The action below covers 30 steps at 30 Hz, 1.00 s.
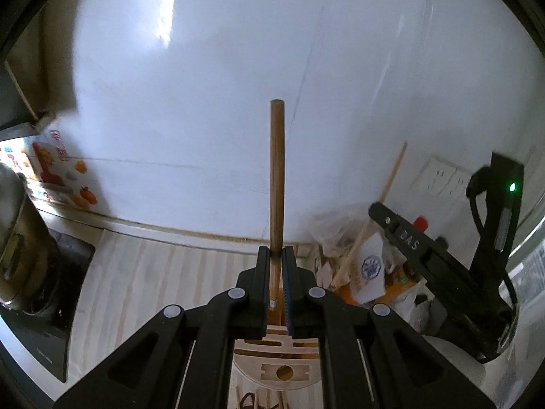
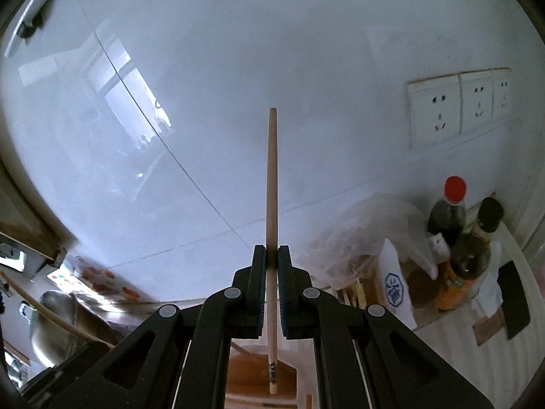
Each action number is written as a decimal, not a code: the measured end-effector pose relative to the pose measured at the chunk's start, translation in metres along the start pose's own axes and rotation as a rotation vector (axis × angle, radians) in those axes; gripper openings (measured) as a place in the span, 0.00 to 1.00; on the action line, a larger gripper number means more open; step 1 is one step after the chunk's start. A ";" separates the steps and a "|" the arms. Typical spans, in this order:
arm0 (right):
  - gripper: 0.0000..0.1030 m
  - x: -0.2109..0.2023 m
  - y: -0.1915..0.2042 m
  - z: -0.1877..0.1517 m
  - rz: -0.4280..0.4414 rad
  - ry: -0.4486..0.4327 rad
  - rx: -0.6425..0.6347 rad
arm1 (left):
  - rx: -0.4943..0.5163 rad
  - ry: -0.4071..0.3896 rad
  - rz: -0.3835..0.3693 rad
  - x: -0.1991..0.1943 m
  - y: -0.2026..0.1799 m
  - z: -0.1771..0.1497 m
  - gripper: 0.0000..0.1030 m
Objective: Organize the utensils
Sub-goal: 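Carry the chopsticks up into the pink holder and open both tools, then lower the left tool to grasp a chopstick while the right tool grasps another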
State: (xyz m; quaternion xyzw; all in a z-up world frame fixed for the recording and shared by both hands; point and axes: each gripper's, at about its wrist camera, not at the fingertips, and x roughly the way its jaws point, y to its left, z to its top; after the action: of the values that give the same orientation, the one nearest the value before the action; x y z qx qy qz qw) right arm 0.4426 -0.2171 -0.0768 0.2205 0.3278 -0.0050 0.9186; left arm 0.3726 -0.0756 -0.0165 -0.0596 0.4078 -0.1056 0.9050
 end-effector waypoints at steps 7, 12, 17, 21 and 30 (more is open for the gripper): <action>0.07 0.014 -0.001 -0.021 0.004 0.036 -0.066 | 0.006 0.098 0.007 0.035 0.006 -0.016 0.04; 0.07 0.012 0.000 -0.032 0.051 0.100 -0.110 | -0.026 0.120 -0.032 0.028 0.008 -0.018 0.08; 0.24 -0.006 0.000 -0.035 0.079 0.152 -0.126 | -0.027 0.080 -0.006 0.000 0.014 -0.013 0.17; 0.44 -0.032 -0.008 -0.034 0.079 0.139 -0.105 | -0.034 0.015 0.065 -0.026 0.027 -0.015 0.74; 0.71 -0.078 -0.039 -0.061 0.012 0.144 -0.037 | -0.040 0.003 0.205 -0.037 0.054 -0.053 1.00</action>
State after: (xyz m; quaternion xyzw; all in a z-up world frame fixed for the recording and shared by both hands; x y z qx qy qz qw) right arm 0.3390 -0.2384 -0.0872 0.2053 0.3915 0.0225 0.8967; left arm 0.3170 -0.0154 -0.0354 -0.0356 0.4152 -0.0045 0.9090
